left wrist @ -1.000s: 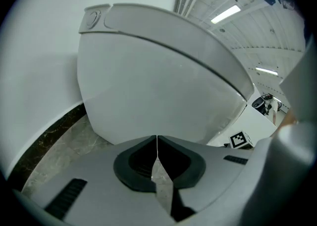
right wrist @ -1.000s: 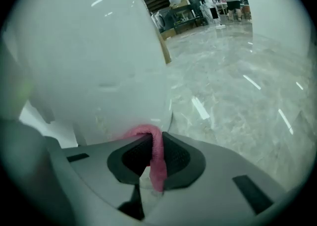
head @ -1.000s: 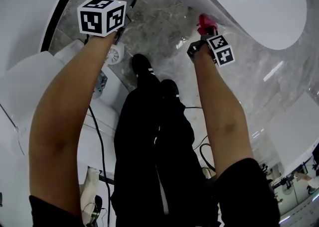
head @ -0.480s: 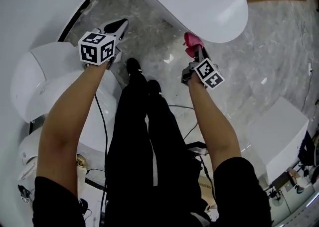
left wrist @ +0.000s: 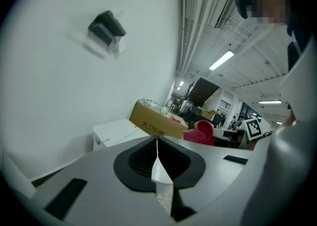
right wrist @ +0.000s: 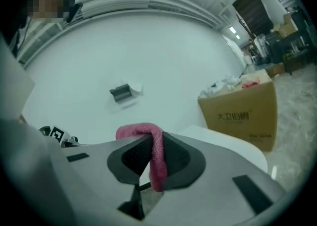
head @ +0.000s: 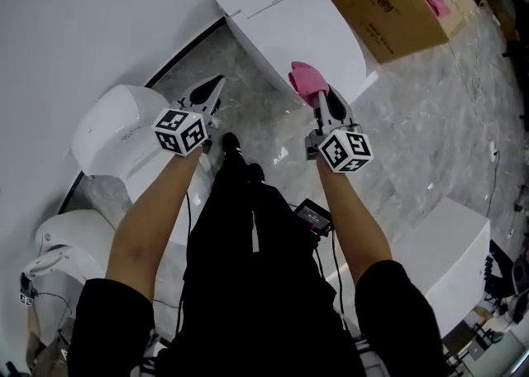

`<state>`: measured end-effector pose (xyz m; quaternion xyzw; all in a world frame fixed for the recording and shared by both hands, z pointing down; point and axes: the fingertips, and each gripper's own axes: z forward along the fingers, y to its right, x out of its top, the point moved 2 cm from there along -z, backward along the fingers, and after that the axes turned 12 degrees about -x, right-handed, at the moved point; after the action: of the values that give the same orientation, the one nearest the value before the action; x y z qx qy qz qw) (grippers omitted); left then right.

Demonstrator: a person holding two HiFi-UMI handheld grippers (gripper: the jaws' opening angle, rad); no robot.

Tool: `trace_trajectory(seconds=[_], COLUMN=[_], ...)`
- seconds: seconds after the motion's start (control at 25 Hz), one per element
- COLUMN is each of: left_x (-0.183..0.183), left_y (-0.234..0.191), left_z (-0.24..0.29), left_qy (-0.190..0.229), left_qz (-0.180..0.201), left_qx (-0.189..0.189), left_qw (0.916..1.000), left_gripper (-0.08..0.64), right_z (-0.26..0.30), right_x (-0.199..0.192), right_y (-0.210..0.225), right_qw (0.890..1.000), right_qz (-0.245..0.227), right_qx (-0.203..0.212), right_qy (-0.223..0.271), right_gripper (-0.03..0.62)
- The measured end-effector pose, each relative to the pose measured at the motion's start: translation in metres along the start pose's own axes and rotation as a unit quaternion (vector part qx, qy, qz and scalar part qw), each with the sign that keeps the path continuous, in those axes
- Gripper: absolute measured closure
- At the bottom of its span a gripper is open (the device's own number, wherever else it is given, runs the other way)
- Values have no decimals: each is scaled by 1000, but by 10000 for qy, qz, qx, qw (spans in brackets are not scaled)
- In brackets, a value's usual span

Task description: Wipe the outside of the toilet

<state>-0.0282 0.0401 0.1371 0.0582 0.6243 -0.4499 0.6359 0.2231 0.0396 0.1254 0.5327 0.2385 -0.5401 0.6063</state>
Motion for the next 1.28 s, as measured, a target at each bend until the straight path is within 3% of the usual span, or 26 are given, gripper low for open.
trace_trajectory(seconds=[0.16,0.36,0.52,0.64,0.92,1.12,1.28], left_x=[76,143,204,243,242,224,202], left_y=[63,115,175,220,241,256,274], left_z=[-34,-76,-112,-140,-195,-218,-224], left_qy=[513,1141,1382,1528,1624,1583,1575], left_qz=[589,1240,1709,1834,1809,1931,1802], left_qx=[-140,-354,-543,-686,-713,-759,-968], left_qw=[9968,9851,9740,9687,9674,9653,9661], left_gripper=[541,541,541,541,541,541,541], right_z=[-42,-90,-147,-196,-271,-312,-343], right_x=[94,180,246,280,263,241,226], right_y=[-55,-98,-124,-139,-148,-132,-119], right_qw=[9942,9784,9700,9670,9740,9824,9847], right_qz=[-597,-1012,-772,-571,-415,65,-51], right_qx=[575,942,1149,1217,779,465,179], right_qy=[680,1540,1996,2164,2086,1806,1733], right_gripper=[520,520,520,518,520,520,518])
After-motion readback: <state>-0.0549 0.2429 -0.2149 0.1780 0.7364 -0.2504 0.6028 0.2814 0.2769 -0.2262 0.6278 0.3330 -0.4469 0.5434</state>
